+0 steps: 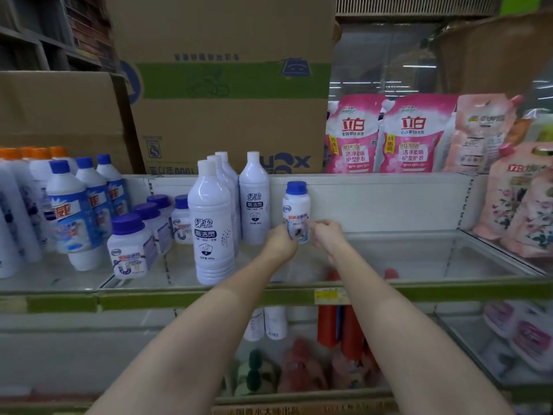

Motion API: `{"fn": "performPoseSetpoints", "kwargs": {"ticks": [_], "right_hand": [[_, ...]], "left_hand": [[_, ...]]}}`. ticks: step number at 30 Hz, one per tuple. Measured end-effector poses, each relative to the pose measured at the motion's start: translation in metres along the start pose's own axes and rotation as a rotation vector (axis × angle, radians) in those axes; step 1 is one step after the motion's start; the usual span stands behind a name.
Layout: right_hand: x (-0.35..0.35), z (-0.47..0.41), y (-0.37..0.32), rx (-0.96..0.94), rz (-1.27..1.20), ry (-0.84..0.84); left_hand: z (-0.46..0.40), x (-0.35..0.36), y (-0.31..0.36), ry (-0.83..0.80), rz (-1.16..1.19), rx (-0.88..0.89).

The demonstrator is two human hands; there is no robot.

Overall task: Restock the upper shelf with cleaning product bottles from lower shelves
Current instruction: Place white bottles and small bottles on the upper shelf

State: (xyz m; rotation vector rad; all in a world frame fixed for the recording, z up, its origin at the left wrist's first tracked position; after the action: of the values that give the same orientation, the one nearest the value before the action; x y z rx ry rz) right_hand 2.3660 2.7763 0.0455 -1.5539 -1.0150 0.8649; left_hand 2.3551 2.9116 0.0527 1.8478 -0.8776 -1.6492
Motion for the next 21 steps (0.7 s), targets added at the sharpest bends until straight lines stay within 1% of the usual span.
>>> {"fn": "performPoseSetpoints", "kwargs": {"ticks": [3,7,10,12,16,21], "right_hand": [[-0.006,0.027,-0.008,0.015,0.007,0.008],[-0.012,0.074,-0.023,-0.030,0.086,0.058],[-0.019,0.102,-0.018,-0.070,0.308,0.091],[-0.026,0.117,-0.005,-0.084,0.411,0.117],[-0.028,0.172,0.010,-0.056,0.473,0.167],[-0.016,0.239,0.047,0.038,0.533,0.075]], "left_hand": [[0.026,-0.010,0.000,-0.025,-0.090,0.076],[0.059,-0.027,-0.001,-0.014,-0.170,0.151],[0.090,-0.039,-0.004,0.043,-0.262,0.263],[0.111,-0.045,-0.011,0.042,-0.331,0.310],[0.150,-0.048,-0.039,-0.046,-0.394,0.298],[0.190,-0.049,-0.101,-0.192,-0.407,0.200]]}}
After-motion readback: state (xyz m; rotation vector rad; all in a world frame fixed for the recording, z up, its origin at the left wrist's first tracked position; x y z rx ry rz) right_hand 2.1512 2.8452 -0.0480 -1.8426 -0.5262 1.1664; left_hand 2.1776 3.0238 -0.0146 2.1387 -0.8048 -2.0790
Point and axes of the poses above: each hand's wrist, its own z-axis away from the middle knuckle, its own x-axis out of the palm, y = z × x, the point moved 1 cm from there along -z, towards the middle knuckle, and after that the axes turned 9 degrees about -x, right-handed, at the moved point
